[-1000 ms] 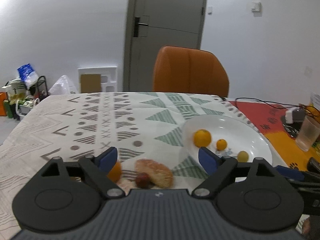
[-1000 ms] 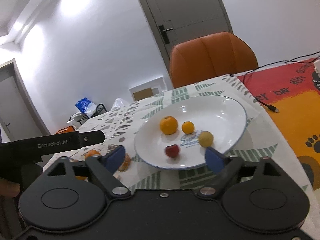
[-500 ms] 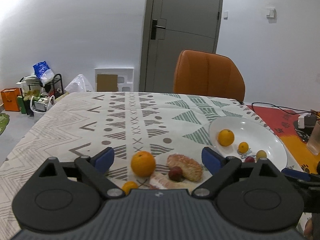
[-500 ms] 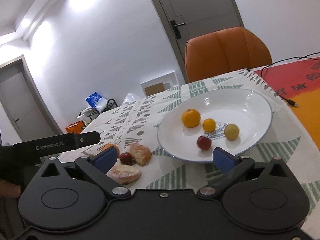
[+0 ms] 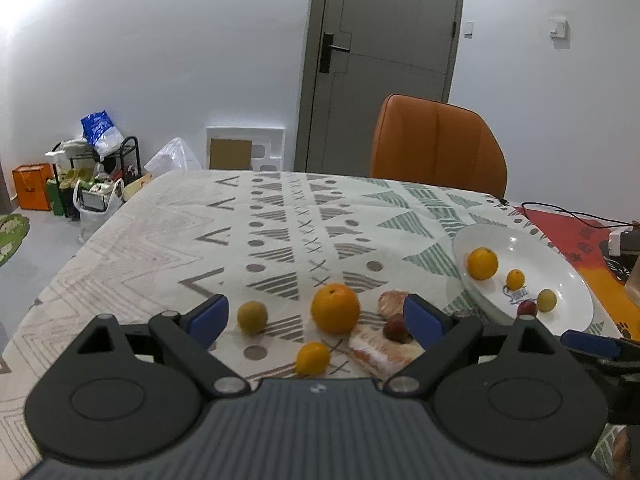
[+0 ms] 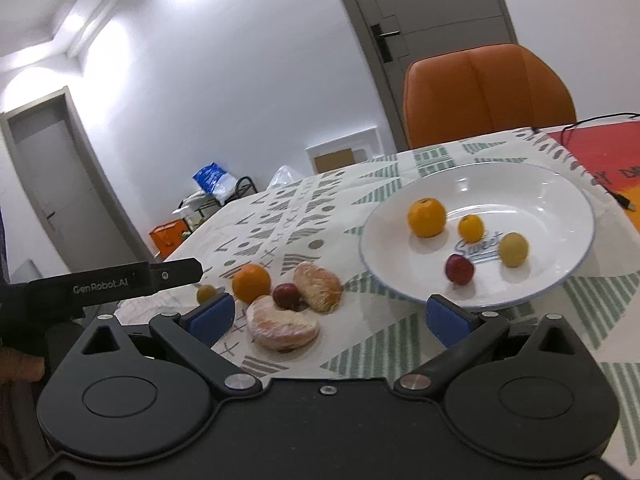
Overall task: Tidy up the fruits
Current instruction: 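Move both open tools back to the remaining fruit, then grasp a small mandarin with the left tool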
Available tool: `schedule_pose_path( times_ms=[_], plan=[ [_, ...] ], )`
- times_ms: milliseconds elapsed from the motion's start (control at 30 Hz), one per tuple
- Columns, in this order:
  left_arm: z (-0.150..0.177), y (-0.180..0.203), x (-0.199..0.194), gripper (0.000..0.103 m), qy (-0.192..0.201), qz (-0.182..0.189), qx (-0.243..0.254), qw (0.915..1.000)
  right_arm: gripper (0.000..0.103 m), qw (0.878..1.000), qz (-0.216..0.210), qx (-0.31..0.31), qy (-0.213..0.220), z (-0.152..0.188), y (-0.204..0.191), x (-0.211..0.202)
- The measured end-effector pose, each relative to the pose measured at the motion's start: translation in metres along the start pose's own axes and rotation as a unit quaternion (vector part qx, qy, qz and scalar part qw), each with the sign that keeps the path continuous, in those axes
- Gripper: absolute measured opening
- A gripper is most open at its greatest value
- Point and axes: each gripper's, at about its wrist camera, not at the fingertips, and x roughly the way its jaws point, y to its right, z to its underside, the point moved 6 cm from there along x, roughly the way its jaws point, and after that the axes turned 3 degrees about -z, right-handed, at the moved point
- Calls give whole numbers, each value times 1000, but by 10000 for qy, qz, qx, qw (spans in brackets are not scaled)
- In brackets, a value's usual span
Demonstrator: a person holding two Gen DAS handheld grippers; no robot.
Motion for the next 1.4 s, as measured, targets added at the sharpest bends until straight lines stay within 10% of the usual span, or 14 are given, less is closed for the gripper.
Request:
schedule_pose_path(
  times_ms=[633, 1033, 1167, 1400],
  plan=[
    [24, -20, 20, 83, -307, 105, -138, 9994, 103, 9989, -136, -219, -392, 12, -18, 30],
    [33, -18, 41, 53, -530, 389, -245, 9975, 101, 9979, -98, -334, -555, 13, -22, 43],
    [35, -15, 46, 24, -529, 436, -212, 9974, 97, 9974, -70, -385, -605, 13, -23, 48],
    [32, -25, 42, 22, -541, 480, -248, 9971, 92, 9969, -131, -353, -694, 13, -26, 60]
  ],
)
